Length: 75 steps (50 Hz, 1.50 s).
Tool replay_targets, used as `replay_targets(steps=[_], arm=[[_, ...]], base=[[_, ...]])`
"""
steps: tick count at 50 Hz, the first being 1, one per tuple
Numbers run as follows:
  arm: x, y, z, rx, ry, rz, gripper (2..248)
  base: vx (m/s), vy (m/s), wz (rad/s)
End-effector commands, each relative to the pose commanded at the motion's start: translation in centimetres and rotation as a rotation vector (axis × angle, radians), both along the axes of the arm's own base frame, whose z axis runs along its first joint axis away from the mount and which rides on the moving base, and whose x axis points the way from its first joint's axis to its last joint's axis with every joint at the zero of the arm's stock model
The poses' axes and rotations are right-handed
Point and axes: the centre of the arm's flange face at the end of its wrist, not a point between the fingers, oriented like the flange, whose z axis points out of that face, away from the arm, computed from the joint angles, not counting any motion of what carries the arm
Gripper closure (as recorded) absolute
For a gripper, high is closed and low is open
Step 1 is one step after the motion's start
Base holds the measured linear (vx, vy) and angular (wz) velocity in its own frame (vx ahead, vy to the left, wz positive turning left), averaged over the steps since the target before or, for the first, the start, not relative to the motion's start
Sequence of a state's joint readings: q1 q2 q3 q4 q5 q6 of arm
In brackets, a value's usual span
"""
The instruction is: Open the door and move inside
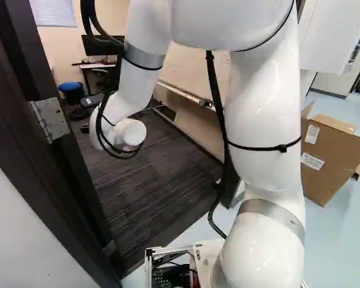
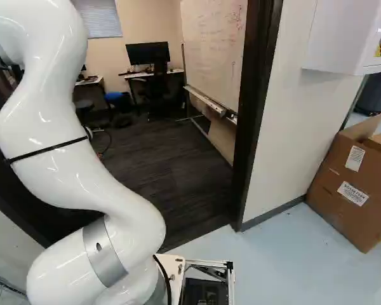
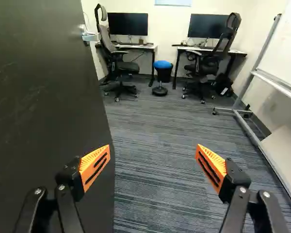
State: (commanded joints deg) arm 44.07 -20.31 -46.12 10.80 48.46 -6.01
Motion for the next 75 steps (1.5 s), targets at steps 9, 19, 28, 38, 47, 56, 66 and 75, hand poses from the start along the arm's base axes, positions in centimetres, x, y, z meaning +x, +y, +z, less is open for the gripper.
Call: replay_targets(steps=[9, 19, 28, 38, 47, 56, 66, 75], arm=[[0.6, -1.4, 0.0, -0.002, 0.002, -0.027, 3], [0.9, -3.0, 0.1, -0.004, 0.005, -0.053, 3], [1.1, -4.5, 0.2, -0.007, 0.008, -0.076, 3], [1.0, -6.0, 0.3, -0.010, 0.011, -0.098, 3], [0.8, -7.2, 0.3, -0.012, 0.014, -0.115, 3], [0.8, -7.6, 0.3, -0.013, 0.015, -0.122, 3], [0.8, -7.7, 0.3, -0.013, 0.015, -0.122, 3], [0.8, -7.7, 0.3, -0.013, 0.015, -0.122, 3]], base=[[0.000, 0.000, 0.000], [0.000, 0.000, 0.000], [0.000, 0.000, 0.000], [0.000, 0.000, 0.000], [0.000, 0.000, 0.000], [0.000, 0.000, 0.000], [0.000, 0.000, 0.000], [0.000, 0.000, 0.000]])
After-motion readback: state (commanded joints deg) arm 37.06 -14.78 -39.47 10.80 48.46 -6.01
